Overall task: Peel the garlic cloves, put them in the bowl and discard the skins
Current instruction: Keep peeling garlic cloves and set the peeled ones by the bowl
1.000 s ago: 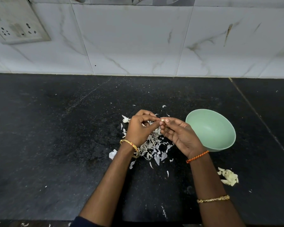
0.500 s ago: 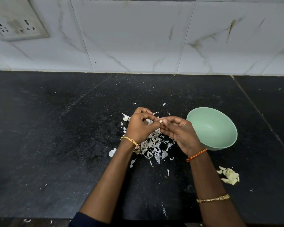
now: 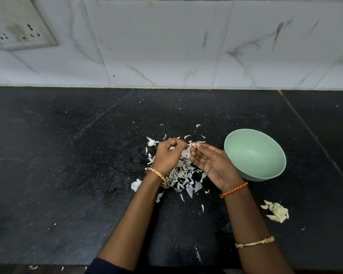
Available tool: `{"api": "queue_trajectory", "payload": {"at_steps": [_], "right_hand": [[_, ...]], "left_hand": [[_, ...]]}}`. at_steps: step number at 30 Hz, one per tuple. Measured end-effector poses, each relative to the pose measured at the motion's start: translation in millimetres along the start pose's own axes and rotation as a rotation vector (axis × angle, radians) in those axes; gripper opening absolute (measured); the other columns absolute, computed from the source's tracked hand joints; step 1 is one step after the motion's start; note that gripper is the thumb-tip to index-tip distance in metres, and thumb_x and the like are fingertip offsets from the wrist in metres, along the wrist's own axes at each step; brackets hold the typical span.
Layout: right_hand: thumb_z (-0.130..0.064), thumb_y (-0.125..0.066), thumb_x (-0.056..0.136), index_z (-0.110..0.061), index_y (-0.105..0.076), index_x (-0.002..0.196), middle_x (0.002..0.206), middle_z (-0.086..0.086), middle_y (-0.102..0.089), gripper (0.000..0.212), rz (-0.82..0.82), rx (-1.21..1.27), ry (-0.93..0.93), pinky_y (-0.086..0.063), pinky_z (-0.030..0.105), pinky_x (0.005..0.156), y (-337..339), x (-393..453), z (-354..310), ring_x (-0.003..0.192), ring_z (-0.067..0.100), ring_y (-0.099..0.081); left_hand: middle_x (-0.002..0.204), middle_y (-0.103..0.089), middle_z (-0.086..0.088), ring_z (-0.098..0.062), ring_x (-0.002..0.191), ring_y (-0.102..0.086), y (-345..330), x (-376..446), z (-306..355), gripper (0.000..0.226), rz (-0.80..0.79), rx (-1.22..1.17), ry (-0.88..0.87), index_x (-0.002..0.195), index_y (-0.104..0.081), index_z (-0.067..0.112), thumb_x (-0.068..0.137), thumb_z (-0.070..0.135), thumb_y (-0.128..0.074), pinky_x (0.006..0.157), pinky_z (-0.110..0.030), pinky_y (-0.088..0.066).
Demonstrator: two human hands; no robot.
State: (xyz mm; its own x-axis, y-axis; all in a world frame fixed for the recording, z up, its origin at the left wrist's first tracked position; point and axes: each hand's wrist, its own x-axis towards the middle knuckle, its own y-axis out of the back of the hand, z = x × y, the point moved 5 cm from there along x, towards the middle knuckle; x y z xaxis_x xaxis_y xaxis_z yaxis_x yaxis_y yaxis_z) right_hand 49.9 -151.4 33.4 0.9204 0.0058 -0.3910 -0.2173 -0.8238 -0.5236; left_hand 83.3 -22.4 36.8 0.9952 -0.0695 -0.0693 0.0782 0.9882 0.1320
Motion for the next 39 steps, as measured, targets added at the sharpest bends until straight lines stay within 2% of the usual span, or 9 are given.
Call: {"api": "queue_trajectory", "payload": {"at_steps": [2,3,6,9,13,17,25,35,39], "right_hand": [[-0.004,-0.059,0.089,-0.001,-0.065,0.089,0.074,0.009,-0.070,0.007,0.023,0.021,-0.020,-0.059,0.023,0.063,2.6,0.5,1.0,0.065,0.012,-0.066],[-0.005,-0.060,0.089,-0.001,-0.065,0.088,0.073,0.009,-0.070,0.007,0.032,0.020,-0.025,-0.059,0.023,0.064,3.2,1.0,1.4,0.064,0.012,-0.066],[-0.006,-0.061,0.089,-0.002,-0.066,0.090,0.074,0.009,-0.069,0.007,0.049,0.001,-0.027,-0.058,0.021,0.063,4.2,1.9,3.6,0.064,0.011,-0.065],[-0.008,-0.061,0.089,-0.004,-0.067,0.092,0.075,0.006,-0.068,0.008,0.053,-0.028,-0.018,-0.057,0.020,0.060,5.3,2.4,5.0,0.065,0.010,-0.063],[-0.007,-0.062,0.088,-0.006,-0.068,0.095,0.077,0.003,-0.069,0.010,0.024,-0.087,-0.007,-0.055,0.019,0.060,10.2,2.1,4.4,0.068,0.009,-0.062],[-0.002,-0.060,0.088,-0.007,-0.068,0.098,0.077,0.002,-0.069,0.013,0.007,-0.133,0.016,-0.055,0.019,0.062,12.4,1.4,4.3,0.069,0.008,-0.063],[0.006,-0.058,0.088,-0.003,-0.067,0.094,0.080,0.007,-0.071,0.014,0.014,-0.082,0.071,-0.057,0.019,0.066,10.2,-1.1,3.9,0.071,0.010,-0.066],[0.009,-0.057,0.087,-0.001,-0.067,0.093,0.090,0.013,-0.071,0.015,0.012,-0.142,0.122,-0.057,0.020,0.069,9.6,-2.2,3.4,0.082,0.016,-0.068],[0.009,-0.058,0.086,-0.002,-0.068,0.091,0.092,0.012,-0.071,0.016,-0.001,-0.190,0.133,-0.057,0.020,0.070,8.1,-3.3,2.1,0.083,0.016,-0.069]], "left_hand": [[0.065,-0.058,-0.007,0.001,0.044,-0.043,1.4,-0.6,-5.1,0.034,0.015,-0.027,0.050,0.066,-0.068,0.015,0.095,0.018,-0.052,0.053,-0.017,-0.036],[0.065,-0.060,-0.006,0.002,0.045,-0.046,1.9,-1.5,-4.9,0.034,0.021,-0.042,0.053,0.066,-0.069,0.014,0.096,0.021,-0.053,0.055,-0.016,-0.038],[0.070,-0.069,0.009,0.008,0.070,-0.062,-1.3,-5.3,0.0,0.023,-0.011,-0.063,-0.001,0.072,-0.072,0.009,0.088,0.024,-0.066,0.077,-0.013,-0.045],[0.080,-0.072,0.004,-0.001,0.080,-0.065,-4.1,-4.9,-0.2,0.013,-0.008,-0.060,-0.021,0.074,-0.072,0.012,0.080,0.023,-0.074,0.086,-0.018,-0.048],[0.082,-0.070,0.005,0.001,0.078,-0.064,-5.1,-3.8,-0.4,0.006,-0.030,-0.052,-0.038,0.074,-0.072,0.018,0.079,0.016,-0.075,0.079,-0.015,-0.049],[0.086,-0.071,0.003,-0.002,0.083,-0.066,-4.8,-4.9,-1.9,0.008,-0.074,-0.090,-0.015,0.077,-0.073,0.019,0.079,0.011,-0.074,0.080,-0.016,-0.050],[0.085,-0.071,0.005,0.008,0.076,-0.064,-5.0,-7.7,-1.7,0.006,-0.087,-0.127,0.043,0.085,-0.073,0.011,0.081,0.007,-0.072,0.072,-0.004,-0.046],[0.080,-0.069,0.006,0.000,0.078,-0.062,-2.4,-5.3,-4.2,0.008,-0.024,-0.036,0.082,0.074,-0.069,0.017,0.081,0.014,-0.073,0.075,-0.013,-0.044],[0.072,-0.064,0.008,0.007,0.064,-0.055,-3.1,-3.8,-3.6,0.014,-0.037,0.011,0.095,0.071,-0.067,0.016,0.085,0.015,-0.069,0.067,-0.013,-0.042]]}}
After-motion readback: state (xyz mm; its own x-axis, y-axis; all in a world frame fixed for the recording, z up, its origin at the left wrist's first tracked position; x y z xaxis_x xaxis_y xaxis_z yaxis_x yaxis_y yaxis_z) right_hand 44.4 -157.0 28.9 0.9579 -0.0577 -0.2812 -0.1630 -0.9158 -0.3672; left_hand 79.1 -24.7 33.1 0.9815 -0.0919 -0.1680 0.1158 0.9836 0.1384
